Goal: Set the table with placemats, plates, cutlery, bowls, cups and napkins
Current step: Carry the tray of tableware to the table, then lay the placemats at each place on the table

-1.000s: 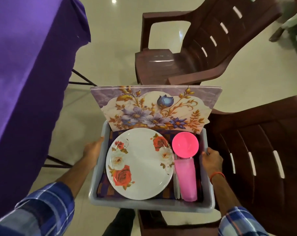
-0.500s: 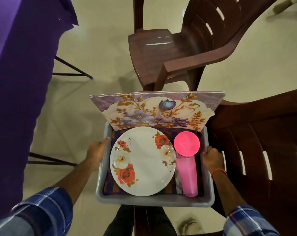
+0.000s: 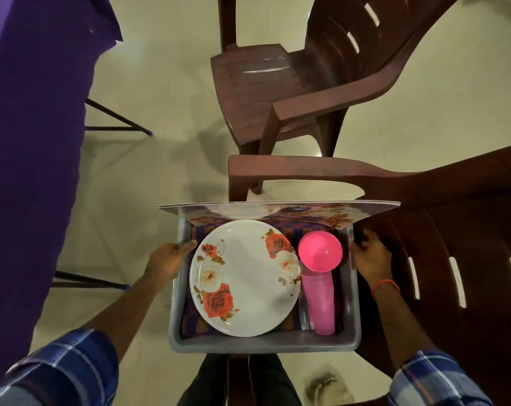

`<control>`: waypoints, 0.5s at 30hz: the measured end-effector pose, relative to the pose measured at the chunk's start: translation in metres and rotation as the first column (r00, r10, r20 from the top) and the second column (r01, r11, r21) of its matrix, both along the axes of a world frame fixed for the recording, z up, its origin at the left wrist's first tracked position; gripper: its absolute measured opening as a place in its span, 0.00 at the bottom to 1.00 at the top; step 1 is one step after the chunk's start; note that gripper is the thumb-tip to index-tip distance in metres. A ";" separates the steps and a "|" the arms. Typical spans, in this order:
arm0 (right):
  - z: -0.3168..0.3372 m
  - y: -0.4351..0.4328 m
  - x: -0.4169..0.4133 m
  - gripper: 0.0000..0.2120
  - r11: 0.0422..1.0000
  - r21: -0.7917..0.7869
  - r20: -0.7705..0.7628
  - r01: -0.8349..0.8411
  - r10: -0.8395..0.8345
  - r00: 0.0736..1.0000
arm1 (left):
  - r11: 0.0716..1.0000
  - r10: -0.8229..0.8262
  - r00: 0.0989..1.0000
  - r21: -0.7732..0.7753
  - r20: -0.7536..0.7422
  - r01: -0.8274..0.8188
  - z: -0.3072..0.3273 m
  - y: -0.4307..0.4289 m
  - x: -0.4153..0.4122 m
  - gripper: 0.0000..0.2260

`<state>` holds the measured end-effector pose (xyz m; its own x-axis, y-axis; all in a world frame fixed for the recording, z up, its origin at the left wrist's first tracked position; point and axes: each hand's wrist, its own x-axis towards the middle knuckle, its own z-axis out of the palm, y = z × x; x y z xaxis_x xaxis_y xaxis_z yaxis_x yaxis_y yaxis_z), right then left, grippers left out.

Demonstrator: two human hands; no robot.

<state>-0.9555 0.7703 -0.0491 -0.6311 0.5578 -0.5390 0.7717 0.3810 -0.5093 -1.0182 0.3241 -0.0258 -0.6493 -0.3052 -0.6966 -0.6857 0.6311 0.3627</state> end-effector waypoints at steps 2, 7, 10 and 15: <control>0.020 0.002 -0.020 0.25 0.996 -0.065 -0.142 0.065 -0.074 0.987 | 0.999 -0.034 0.986 0.021 -0.161 0.037 0.013 0.008 -0.007 0.33; 0.034 0.015 -0.054 0.18 0.997 -0.079 -0.267 -0.010 -0.011 0.964 | 0.979 -0.070 0.841 0.127 -0.536 0.162 0.044 0.024 -0.033 0.17; 0.038 0.013 -0.056 0.14 0.998 -0.056 -0.239 -0.030 0.016 0.971 | 0.985 -0.069 0.843 0.100 -0.533 0.144 0.046 0.021 -0.038 0.34; 0.056 -0.004 -0.049 0.13 0.999 0.027 -0.285 -0.035 0.041 0.958 | 0.992 -0.076 0.826 0.038 -0.559 0.117 0.060 0.014 -0.031 0.21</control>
<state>-1.0050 0.7661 0.0065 -0.7779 0.5397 -0.3219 0.5802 0.4203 -0.6977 -1.0494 0.3386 0.0339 -0.9563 -0.1857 -0.2260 -0.2922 0.6436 0.7074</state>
